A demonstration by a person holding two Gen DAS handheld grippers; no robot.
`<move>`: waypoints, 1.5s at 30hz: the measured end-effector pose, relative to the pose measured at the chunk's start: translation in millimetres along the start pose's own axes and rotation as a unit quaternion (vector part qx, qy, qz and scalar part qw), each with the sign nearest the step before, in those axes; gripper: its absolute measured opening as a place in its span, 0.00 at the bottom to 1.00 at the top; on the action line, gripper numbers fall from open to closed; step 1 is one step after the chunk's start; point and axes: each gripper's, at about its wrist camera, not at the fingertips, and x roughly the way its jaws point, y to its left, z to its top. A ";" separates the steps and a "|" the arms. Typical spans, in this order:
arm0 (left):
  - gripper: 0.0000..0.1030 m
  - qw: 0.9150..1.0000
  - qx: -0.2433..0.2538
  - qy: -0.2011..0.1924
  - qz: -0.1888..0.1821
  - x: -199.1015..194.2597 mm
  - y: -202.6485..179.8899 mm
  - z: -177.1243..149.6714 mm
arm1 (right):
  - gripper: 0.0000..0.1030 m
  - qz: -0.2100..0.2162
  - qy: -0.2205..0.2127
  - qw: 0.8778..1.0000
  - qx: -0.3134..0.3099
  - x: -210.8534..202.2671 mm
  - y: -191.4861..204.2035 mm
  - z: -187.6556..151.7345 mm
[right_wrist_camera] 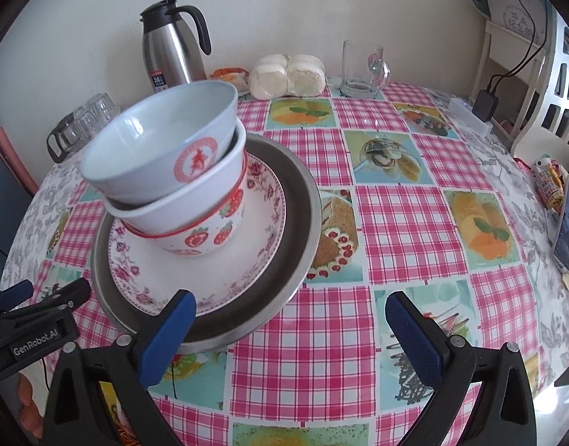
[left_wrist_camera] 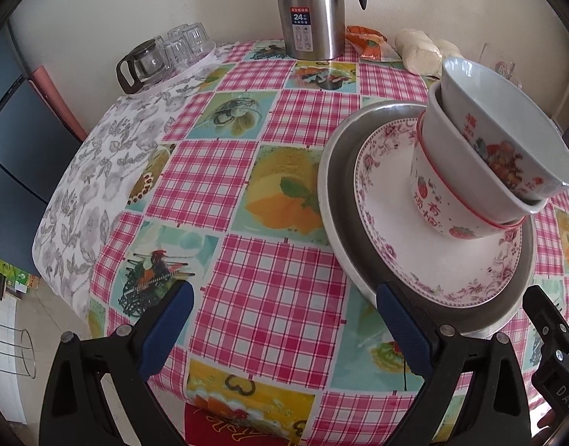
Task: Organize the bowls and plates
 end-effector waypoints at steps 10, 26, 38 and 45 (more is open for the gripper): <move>0.96 0.999 -0.007 0.026 -0.027 1.3 1.2 -7.1 | 1.00 0.000 0.031 0.999 0.010 5.2 -15.3 -6.4; 0.96 0.998 -0.021 0.030 -0.052 -6.2 6.3 -13.9 | 1.00 0.001 0.013 1.000 0.003 -10.0 -11.7 -6.4; 0.96 0.998 -0.019 0.030 -0.051 -4.6 5.6 -13.2 | 1.00 0.000 0.015 1.000 -0.009 -9.6 -7.6 -5.1; 0.96 0.998 -0.020 0.030 -0.051 -3.2 7.1 -12.6 | 1.00 0.001 0.017 1.000 -0.007 -7.9 -7.8 -5.3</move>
